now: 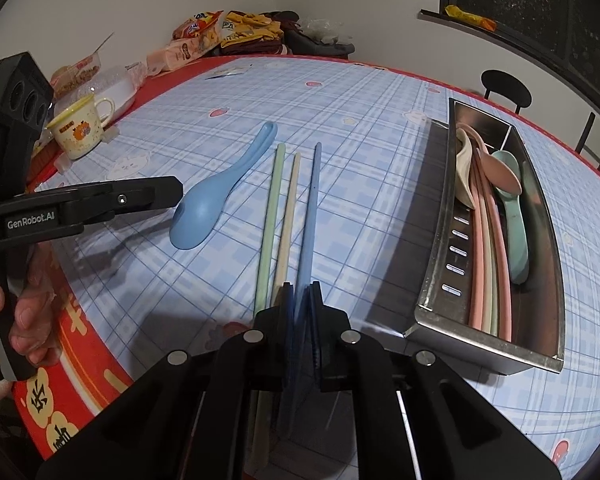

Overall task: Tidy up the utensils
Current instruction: 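Grasp a blue chopstick with the right tool while the left tool grasps the blue spoon, then lift the blue chopstick and blue spoon and carry them over the basket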

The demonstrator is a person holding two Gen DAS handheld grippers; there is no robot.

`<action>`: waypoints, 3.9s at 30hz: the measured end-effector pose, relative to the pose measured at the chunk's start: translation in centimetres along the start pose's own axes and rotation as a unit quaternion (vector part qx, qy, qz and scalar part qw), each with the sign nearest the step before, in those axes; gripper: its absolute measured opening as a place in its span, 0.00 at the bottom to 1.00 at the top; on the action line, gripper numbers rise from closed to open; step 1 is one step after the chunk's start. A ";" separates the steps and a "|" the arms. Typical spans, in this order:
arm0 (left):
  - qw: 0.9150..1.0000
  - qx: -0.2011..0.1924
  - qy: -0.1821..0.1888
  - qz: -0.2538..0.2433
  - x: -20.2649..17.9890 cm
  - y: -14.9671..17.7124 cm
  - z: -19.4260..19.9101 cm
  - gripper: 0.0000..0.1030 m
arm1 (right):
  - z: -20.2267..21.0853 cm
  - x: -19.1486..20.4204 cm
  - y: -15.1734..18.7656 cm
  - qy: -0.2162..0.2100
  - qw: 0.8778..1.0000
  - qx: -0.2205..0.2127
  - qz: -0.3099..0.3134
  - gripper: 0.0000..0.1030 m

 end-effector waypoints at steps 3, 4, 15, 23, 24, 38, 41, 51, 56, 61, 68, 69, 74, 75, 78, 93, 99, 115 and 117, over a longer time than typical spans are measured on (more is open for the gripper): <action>1.000 0.002 -0.009 -0.004 -0.1 0.1 -0.2 0.32 | 0.1 0.1 0.0 -0.005 1.000 -0.002 -0.001 0.09; 1.000 0.001 -0.013 -0.006 -0.1 0.0 -0.2 0.32 | 0.1 0.1 0.0 -0.007 1.000 -0.003 -0.002 0.09; 0.998 0.040 -0.040 -0.002 0.1 -1.0 -2.2 0.34 | 0.2 -0.1 0.2 -0.023 1.000 -0.007 -0.015 0.08; 0.997 0.051 -0.057 -0.017 -1.0 -1.2 -3.9 0.33 | 0.3 0.1 0.2 -0.029 0.999 -0.009 -0.015 0.08; 0.997 0.051 -0.058 -0.017 -1.0 -1.1 -3.9 0.33 | 0.3 0.1 0.2 -0.030 0.999 -0.009 -0.015 0.08; 0.994 0.045 -0.066 -0.069 -3.1 -0.1 -2.6 0.09 | 0.3 0.1 0.2 -0.038 0.999 -0.010 -0.022 0.08; 0.994 0.048 -0.074 -0.061 -2.2 0.0 -2.9 0.12 | 0.3 0.1 0.2 -0.038 0.999 -0.010 -0.022 0.08; 0.994 0.045 -0.073 -0.061 -1.6 -0.7 -3.8 0.18 | 0.3 0.2 0.2 -0.036 0.999 -0.009 -0.019 0.08; 0.996 0.039 -0.061 -0.053 -1.3 -0.8 -3.8 0.18 | 0.2 0.4 0.1 -0.030 0.999 -0.007 -0.014 0.08; 0.995 0.039 -0.070 -0.066 -1.7 -0.5 -4.0 0.20 | 0.1 0.5 0.1 -0.023 1.000 -0.005 -0.008 0.08; 0.988 0.032 -0.111 -0.104 -2.4 -0.2 -4.3 0.20 | 0.1 0.5 0.0 -0.022 1.000 -0.004 -0.007 0.08; 0.987 0.032 -0.116 -0.108 -2.5 -0.1 -4.3 0.20 | 0.1 0.5 0.0 -0.022 1.000 -0.004 -0.007 0.08; 0.986 0.017 -0.122 -0.116 -2.7 0.0 -3.8 0.11 | 0.1 0.5 0.0 -0.024 1.000 -0.005 -0.009 0.08; 0.986 0.012 -0.120 -0.112 -2.6 0.0 -3.6 0.10 | 0.1 0.6 0.0 -0.025 1.000 -0.005 -0.009 0.08; 0.992 0.000 -0.099 -0.082 -2.0 -0.3 -2.7 0.08 | 0.2 0.5 0.0 -0.027 1.000 -0.008 -0.011 0.07; 0.997 -0.071 -0.026 -0.010 -1.1 -1.5 1.0 0.08 | 2.6 -0.6 -0.4 -0.037 0.996 -0.069 -0.038 0.06; 0.997 -0.067 -0.021 -0.013 -1.4 -1.6 1.4 0.08 | 4.5 -2.3 -0.3 -0.057 0.988 -0.117 -0.085 0.06; 0.997 -0.038 0.043 -0.051 -13.1 -5.0 -2.0 0.08 | 6.3 -16.5 -0.9 -0.004 0.949 -0.195 -0.249 0.06; 0.997 -0.026 0.046 -0.058 -15.0 -5.0 -3.7 0.08 | 5.6 -17.2 -0.5 -0.011 0.946 -0.193 -0.259 0.06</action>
Point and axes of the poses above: each gripper's, at about its wrist camera, not at the fingertips, and z roughly against the way its jaws point, x to its left, y to its underside, the point moved 8 cm from there along -z, roughly the way its jaws point, and after that the axes turned 11 degrees about z, right-handed, at the moved point
